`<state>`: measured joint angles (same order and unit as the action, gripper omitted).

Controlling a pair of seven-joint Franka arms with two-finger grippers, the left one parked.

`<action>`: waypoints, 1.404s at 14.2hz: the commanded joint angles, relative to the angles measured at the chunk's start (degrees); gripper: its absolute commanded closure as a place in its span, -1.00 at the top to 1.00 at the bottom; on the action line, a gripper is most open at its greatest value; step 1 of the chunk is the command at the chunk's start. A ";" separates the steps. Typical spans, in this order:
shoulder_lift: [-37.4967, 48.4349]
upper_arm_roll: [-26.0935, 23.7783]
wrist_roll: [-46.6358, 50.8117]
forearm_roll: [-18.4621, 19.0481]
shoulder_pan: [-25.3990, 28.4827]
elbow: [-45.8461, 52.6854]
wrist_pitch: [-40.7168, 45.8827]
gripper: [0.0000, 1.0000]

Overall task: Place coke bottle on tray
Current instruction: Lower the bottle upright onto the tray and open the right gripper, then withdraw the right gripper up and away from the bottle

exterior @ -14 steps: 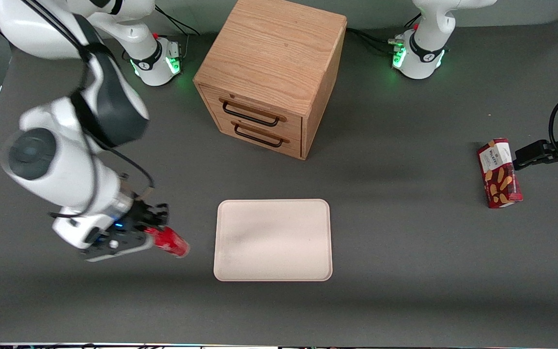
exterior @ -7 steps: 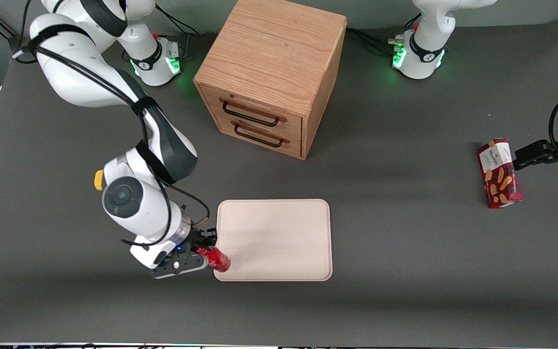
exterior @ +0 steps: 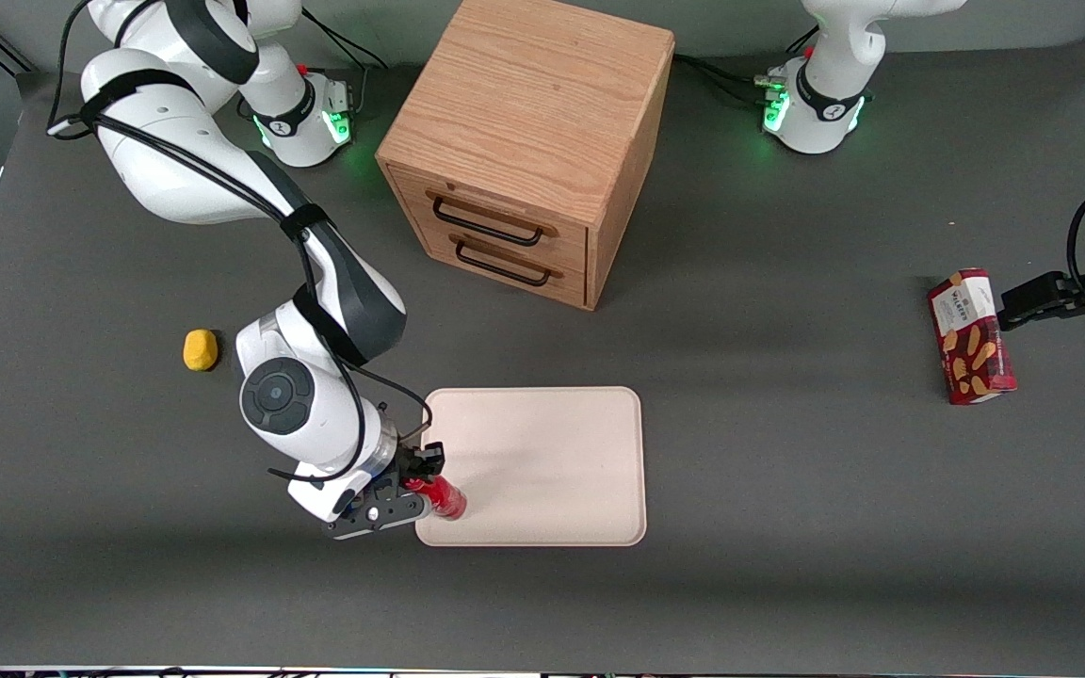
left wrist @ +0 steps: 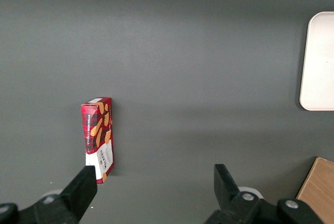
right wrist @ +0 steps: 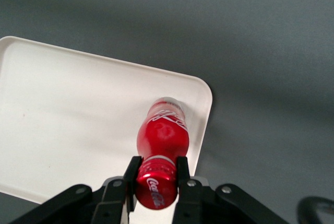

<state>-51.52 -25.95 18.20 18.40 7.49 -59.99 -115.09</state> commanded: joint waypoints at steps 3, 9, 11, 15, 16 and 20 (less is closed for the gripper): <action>-0.95 -0.77 1.31 3.13 0.24 1.63 0.40 0.31; -0.86 -0.77 1.66 3.22 0.07 1.63 0.40 1.00; -0.69 -0.77 1.75 3.22 -0.02 1.63 0.40 1.00; 2.46 -0.60 6.02 2.26 -1.42 1.54 5.55 1.00; 4.04 -0.51 7.97 1.91 -2.04 1.54 8.63 1.00; 15.88 5.52 7.38 -8.00 -4.33 -4.66 18.33 1.00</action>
<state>-44.15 -24.58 24.87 15.56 4.16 -57.72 -98.86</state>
